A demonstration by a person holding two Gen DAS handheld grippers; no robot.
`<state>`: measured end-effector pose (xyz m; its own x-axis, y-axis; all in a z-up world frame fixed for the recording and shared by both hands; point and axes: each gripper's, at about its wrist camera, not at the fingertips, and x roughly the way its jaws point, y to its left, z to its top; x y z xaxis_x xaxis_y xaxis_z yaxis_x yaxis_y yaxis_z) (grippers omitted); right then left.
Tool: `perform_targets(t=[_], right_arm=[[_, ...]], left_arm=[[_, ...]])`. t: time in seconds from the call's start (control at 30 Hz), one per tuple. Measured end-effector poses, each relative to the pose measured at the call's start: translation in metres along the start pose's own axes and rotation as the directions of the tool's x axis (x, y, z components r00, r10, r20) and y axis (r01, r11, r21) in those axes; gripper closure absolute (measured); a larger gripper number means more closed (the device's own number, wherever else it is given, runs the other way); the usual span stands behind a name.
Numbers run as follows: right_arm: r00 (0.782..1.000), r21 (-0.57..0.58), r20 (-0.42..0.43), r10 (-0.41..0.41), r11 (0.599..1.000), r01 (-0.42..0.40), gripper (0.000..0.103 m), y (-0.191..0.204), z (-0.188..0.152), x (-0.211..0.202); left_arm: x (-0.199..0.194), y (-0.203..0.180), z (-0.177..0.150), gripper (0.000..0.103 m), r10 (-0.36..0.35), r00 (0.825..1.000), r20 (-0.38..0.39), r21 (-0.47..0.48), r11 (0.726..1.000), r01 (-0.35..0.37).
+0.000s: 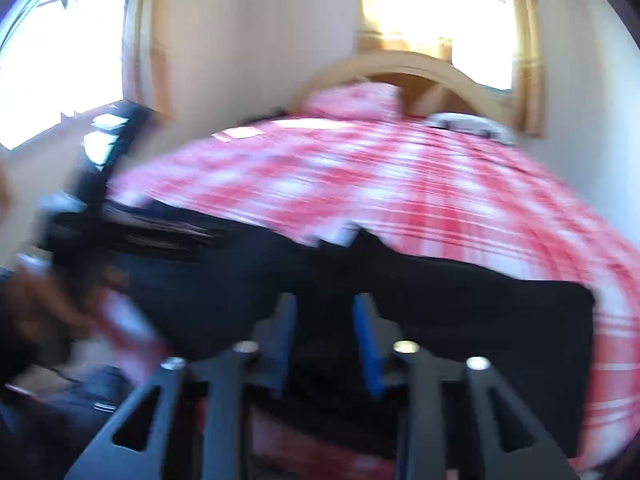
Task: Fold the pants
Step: 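Fold the held leg end toward the left gripper with the right gripper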
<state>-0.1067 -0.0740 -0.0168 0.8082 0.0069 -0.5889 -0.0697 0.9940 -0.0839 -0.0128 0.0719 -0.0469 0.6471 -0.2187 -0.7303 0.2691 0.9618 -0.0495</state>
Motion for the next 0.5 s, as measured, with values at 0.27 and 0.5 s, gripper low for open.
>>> perform_targets(t=[0.27, 0.5], right_arm=[[0.999, -0.077, -0.044, 0.016, 0.997, -0.019, 0.074, 0.026, -0.020, 0.012], [0.999, -0.253, -0.035, -0.035, 0.967, 0.025, 0.074, 0.043, -0.029, 0.019]], left_arm=[[-0.001, 0.002, -0.002, 0.000, -0.001, 1.000, -0.002, 0.002, 1.000, 0.001], [0.000, 0.006, -0.003, 0.000, 0.010, 1.000, -0.012, -0.005, 1.000, -0.010]])
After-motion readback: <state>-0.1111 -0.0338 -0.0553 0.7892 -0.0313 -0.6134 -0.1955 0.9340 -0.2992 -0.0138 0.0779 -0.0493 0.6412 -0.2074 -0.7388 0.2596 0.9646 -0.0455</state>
